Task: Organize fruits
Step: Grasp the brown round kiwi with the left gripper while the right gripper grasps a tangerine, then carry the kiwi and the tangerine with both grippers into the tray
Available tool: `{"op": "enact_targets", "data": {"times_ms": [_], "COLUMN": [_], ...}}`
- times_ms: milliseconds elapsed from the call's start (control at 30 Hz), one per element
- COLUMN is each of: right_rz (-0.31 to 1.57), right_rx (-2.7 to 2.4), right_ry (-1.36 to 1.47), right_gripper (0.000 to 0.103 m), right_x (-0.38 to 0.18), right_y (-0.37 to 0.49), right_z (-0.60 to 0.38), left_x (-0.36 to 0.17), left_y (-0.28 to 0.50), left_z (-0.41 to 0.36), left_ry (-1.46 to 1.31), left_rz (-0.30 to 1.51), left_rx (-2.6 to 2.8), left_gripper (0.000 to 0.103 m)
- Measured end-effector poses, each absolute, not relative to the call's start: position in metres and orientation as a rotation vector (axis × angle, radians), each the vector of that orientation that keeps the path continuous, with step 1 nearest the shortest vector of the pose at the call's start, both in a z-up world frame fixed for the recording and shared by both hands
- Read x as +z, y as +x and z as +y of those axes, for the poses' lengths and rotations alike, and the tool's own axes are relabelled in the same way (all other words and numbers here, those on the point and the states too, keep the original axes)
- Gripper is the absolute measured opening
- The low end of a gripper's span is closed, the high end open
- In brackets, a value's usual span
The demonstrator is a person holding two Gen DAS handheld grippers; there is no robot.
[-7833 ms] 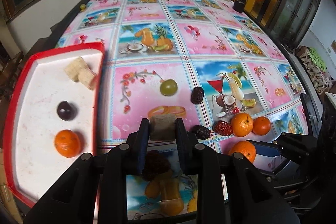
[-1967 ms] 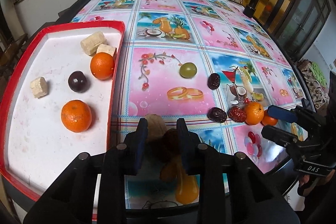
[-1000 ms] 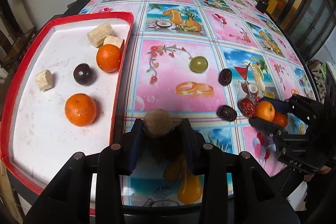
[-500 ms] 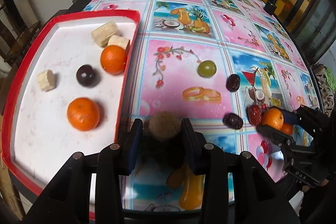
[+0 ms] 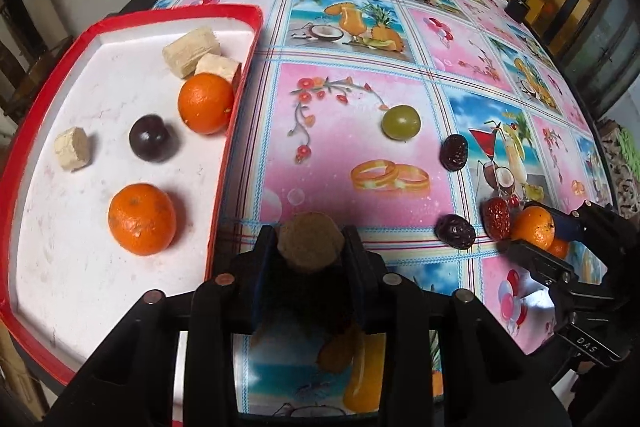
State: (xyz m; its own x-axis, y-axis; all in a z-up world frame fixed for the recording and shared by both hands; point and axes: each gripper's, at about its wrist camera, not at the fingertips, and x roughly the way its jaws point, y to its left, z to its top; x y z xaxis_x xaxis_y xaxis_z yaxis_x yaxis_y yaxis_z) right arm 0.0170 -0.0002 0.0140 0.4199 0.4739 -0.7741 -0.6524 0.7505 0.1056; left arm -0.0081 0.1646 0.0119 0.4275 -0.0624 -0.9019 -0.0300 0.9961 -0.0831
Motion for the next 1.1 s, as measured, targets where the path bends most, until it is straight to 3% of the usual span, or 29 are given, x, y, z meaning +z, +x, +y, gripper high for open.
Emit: {"op": "enact_targets", "data": {"times_ms": [1100], "right_rz": [0.851], "right_rx": [0.695], "right_ry": [-0.177], "right_gripper": [0.036], "right_x": [0.038], "right_y": [0.008], "right_z": [0.013], "left_x": [0.051], "left_y": [-0.019], "left_z": [0.168], "left_ry": [-0.054], "left_rz": [0.986], "left_rx": [-0.042], "left_gripper": [0.03]}}
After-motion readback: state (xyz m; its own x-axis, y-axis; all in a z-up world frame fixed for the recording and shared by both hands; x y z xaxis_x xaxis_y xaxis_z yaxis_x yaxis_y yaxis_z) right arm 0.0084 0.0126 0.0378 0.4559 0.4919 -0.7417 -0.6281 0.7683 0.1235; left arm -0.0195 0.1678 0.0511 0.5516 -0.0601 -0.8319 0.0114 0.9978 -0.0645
